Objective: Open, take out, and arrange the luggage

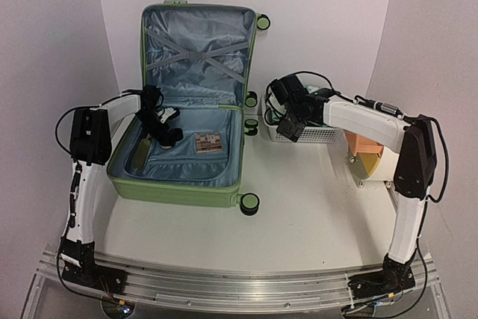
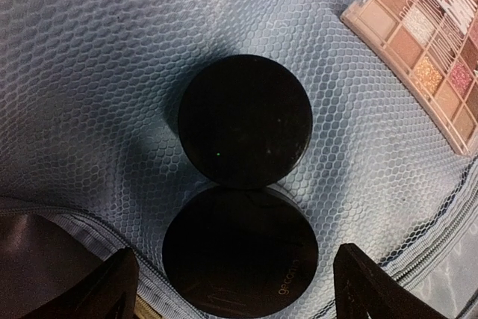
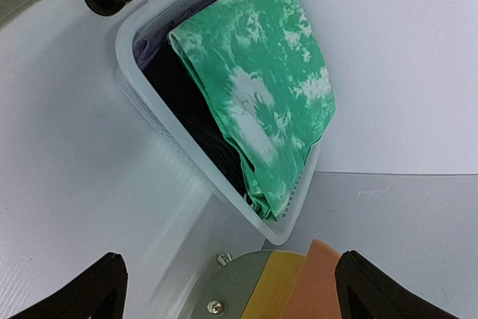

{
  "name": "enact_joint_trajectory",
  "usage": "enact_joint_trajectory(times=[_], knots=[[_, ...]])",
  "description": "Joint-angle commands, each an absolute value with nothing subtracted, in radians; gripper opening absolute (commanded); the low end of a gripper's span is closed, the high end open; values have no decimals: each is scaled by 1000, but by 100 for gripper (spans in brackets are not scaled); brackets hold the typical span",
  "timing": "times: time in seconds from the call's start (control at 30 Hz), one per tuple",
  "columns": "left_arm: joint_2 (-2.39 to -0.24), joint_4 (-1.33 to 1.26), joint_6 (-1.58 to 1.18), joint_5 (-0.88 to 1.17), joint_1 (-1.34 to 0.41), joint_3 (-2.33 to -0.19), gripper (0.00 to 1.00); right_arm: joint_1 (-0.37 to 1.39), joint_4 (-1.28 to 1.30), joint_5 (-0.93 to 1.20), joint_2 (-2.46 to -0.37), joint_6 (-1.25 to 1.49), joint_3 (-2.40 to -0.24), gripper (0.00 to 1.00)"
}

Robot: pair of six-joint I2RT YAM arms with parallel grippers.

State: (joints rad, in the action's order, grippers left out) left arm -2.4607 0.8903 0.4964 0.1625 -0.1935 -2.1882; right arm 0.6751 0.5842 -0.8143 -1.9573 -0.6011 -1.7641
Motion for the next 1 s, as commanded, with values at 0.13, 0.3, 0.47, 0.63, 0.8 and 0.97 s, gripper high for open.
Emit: enact_joint_trajectory(times=[0.13,0.3,0.47,0.63,0.8,0.97], knots=[[-2482,851,510,200,-199,-2163,82,679,571,-794,-1975,-572,-1761,98],[-2493,823,525,179,-198,-2164,65,686,571,-793,-1975,-561,-1767,98],[-2427,714,554,189,-198,-2061,55,689,571,-736,-1959,-496,-1768,98],[-2416,693,566,212,-198,-2055,44,687,570,-699,-1956,-448,-1764,98],[-2296,695,642,258,-198,-1968,36,687,571,-613,-1928,-372,-1764,98],[-2116,715,817,333,-199,-1834,35,686,550,-330,-1900,-165,-1824,98]])
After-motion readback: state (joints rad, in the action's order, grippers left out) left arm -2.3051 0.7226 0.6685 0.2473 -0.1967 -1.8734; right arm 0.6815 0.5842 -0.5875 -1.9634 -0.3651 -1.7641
